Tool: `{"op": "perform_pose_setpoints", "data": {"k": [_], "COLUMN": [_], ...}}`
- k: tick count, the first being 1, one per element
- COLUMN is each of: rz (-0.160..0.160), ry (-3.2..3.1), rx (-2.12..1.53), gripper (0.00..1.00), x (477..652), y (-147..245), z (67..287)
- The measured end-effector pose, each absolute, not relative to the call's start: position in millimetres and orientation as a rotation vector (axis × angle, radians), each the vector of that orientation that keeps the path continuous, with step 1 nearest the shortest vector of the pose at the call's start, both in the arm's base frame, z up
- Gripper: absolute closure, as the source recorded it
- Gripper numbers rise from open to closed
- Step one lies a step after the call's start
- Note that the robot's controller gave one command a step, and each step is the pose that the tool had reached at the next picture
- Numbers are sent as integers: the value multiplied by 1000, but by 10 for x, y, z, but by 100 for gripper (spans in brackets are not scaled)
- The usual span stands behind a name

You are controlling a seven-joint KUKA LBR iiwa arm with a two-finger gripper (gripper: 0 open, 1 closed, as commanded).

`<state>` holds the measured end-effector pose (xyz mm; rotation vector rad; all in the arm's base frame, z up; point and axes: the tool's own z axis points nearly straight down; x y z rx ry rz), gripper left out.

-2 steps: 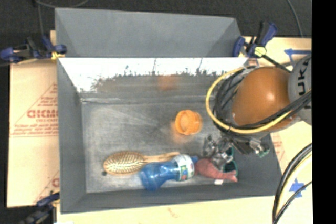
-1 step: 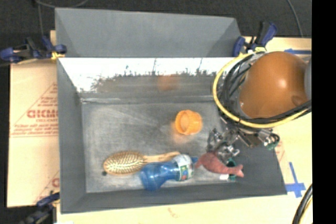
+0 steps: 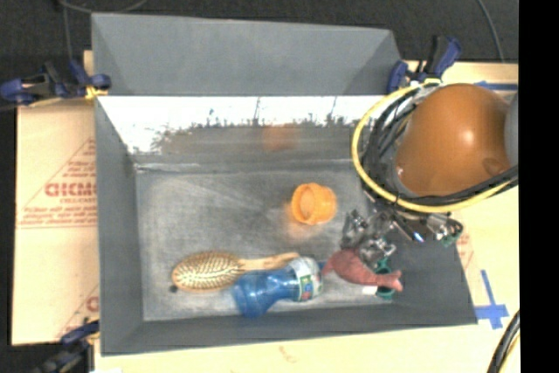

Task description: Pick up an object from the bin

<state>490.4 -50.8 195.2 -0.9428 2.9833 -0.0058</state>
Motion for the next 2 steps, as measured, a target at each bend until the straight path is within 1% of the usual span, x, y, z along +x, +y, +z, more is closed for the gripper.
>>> {"op": "perform_pose_setpoints", "data": {"k": [1, 2], "rz": [0, -1], "ry": [2993, 2993], "rx": [-957, -945], "gripper": [100, 100], "x": [4888, 4884], "y": [-549, -497], "z": [1960, 2377]}}
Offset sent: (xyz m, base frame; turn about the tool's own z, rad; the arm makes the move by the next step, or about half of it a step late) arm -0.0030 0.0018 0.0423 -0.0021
